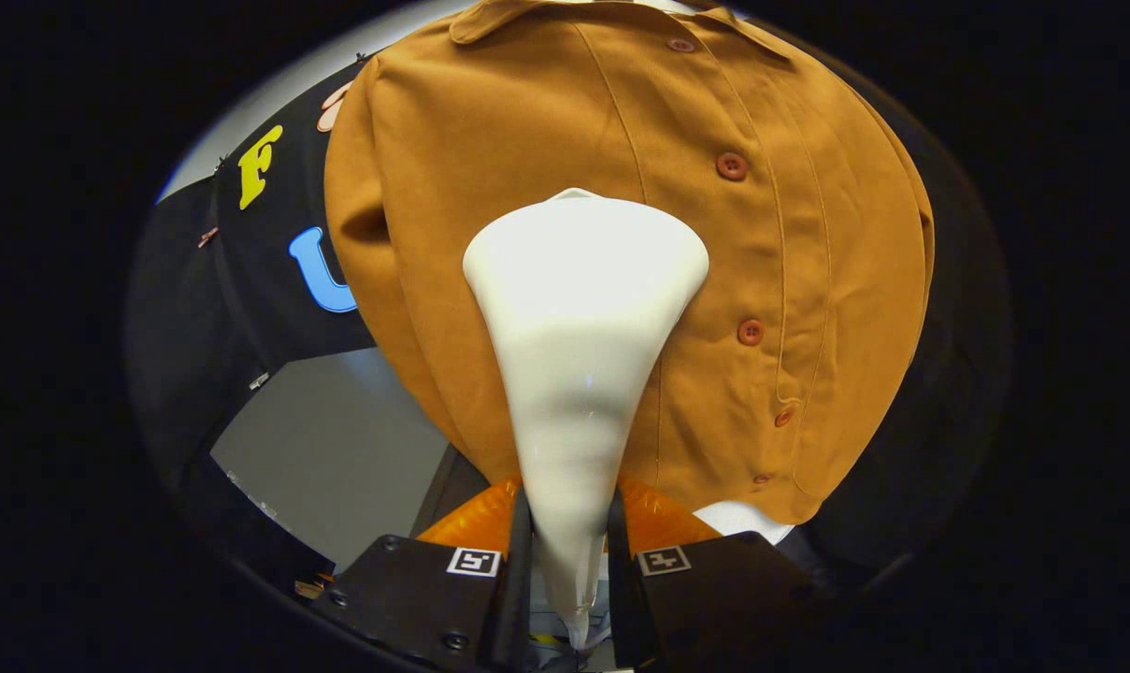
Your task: Iron the clothes twice with a garment steamer, once on the left side and once on the right side.
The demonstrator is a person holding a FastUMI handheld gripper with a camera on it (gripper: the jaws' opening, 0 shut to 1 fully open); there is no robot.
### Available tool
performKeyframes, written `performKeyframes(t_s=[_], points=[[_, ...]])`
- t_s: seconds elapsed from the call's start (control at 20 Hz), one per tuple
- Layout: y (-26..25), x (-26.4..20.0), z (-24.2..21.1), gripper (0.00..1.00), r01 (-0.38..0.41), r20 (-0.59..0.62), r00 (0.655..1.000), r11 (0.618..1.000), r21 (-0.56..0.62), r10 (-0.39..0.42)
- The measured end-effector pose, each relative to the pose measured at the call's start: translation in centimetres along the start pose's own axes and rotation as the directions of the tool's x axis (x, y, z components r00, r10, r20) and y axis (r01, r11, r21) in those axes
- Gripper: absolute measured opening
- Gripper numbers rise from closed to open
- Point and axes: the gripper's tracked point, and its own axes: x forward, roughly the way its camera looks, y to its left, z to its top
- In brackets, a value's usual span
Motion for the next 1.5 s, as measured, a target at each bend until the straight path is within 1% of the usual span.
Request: performKeyframes(t_s=[0.45, 0.65, 0.75, 0.9, 1.15, 1.35, 1.5], points=[[-1.7, 2.2, -6.2, 0.39, 0.022, -0.147, 0.989, 0.999, 0.029, -0.018], [-1.9, 1.8, -8.2, 0.38, 0.043, -0.193, 0.981, 0.998, 0.034, -0.035], [-1.8, 1.0, -8.5, 0.39, 0.044, -0.189, 0.981, 0.998, 0.033, -0.037], [-1.6, -1.0, -6.8, 0.38, 0.043, -0.122, 0.992, 0.999, 0.03, -0.039], [-2.7, -6.5, -1.3, 0.38, 0.068, 0.032, 0.997, 0.997, 0.033, -0.069], [-5.3, -9.4, 3.8, 0.38, 0.103, 0.147, 0.983, 0.994, 0.041, -0.108], [-7.8, -11.2, 7.5, 0.38, 0.147, 0.221, 0.963, 0.988, 0.047, -0.154]])
